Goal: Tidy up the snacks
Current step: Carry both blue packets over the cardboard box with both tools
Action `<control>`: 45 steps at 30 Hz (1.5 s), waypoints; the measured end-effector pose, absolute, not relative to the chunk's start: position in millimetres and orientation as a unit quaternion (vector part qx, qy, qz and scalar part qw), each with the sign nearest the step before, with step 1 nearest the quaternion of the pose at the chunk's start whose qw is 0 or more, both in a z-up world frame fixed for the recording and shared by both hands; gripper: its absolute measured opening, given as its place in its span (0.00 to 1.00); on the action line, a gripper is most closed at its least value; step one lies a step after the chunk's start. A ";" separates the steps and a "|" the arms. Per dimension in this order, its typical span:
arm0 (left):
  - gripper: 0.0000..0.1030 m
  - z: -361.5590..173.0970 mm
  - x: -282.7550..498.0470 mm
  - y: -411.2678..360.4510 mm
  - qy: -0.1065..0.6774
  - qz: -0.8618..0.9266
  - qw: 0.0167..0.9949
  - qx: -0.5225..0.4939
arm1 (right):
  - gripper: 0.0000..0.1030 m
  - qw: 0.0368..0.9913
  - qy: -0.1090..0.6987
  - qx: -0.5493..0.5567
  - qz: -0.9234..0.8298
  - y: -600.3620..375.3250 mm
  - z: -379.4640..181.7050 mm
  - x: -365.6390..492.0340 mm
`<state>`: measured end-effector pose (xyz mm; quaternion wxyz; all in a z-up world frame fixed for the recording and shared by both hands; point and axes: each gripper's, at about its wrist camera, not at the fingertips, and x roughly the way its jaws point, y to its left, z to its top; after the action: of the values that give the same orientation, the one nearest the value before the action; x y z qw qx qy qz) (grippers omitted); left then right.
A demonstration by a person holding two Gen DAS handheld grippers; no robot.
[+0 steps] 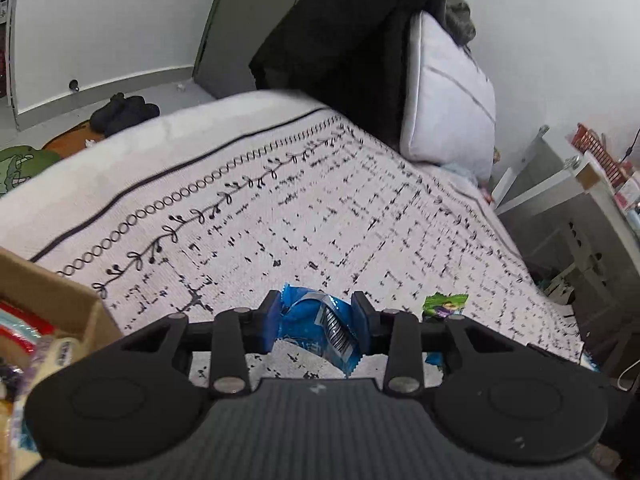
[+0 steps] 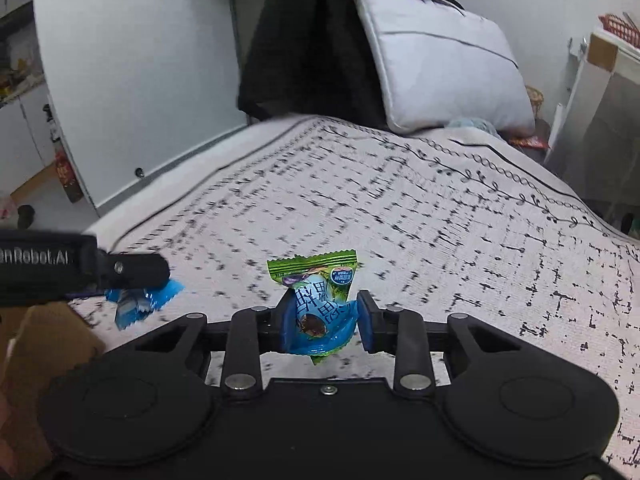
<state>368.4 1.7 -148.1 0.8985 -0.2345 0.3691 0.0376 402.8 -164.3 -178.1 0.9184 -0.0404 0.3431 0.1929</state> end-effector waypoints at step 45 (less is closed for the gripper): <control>0.36 -16.1 190.8 156.4 0.339 0.099 0.879 -0.321 | 0.29 0.902 0.323 0.006 0.287 -63.7 -70.0 218.6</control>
<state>190.8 156.4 -16.1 0.8787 -0.3210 0.3393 0.0986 218.6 -63.7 -70.0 0.9016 0.0062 0.3233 0.2873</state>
